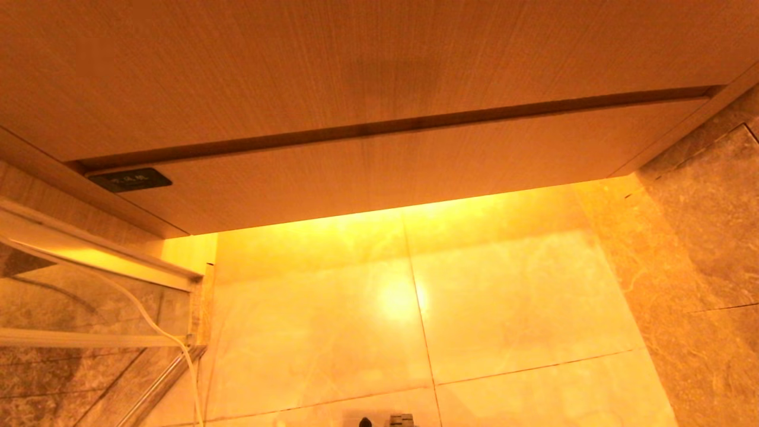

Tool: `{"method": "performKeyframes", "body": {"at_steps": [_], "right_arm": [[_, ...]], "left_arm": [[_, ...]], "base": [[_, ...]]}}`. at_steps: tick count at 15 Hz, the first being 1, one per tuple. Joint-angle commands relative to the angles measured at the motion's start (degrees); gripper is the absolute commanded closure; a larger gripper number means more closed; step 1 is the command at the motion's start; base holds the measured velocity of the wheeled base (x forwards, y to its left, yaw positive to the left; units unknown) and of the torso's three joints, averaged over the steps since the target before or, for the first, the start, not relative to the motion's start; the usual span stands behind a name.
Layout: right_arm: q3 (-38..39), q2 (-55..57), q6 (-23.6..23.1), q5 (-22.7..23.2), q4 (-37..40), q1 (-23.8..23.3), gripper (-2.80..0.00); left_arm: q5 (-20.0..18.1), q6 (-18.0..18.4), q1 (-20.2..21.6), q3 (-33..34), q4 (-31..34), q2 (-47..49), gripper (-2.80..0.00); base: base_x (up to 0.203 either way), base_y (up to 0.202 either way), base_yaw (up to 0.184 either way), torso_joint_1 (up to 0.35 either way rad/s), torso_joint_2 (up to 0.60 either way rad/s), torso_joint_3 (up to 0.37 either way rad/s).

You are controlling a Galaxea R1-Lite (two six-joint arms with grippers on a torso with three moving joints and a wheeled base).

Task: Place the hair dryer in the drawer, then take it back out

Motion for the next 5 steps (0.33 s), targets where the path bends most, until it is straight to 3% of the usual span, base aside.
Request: {"method": "performKeyframes", "body": {"at_steps": [1, 5], "right_arm": [[-0.01, 0.19, -0.04, 0.02, 0.04, 0.02, 0.0], [-0.01, 0.19, 0.07, 0.02, 0.13, 0.02, 0.0]], "left_arm": [[0.01, 0.04, 0.0, 0.09, -0.01, 0.09, 0.0], [0.01, 0.07, 0.0, 0.09, -0.01, 0.0, 0.0]], "base": [[0.0, 0.0, 0.0, 0.0, 0.0, 0.0], [0.0, 0.0, 0.0, 0.0, 0.0, 0.0]]}}
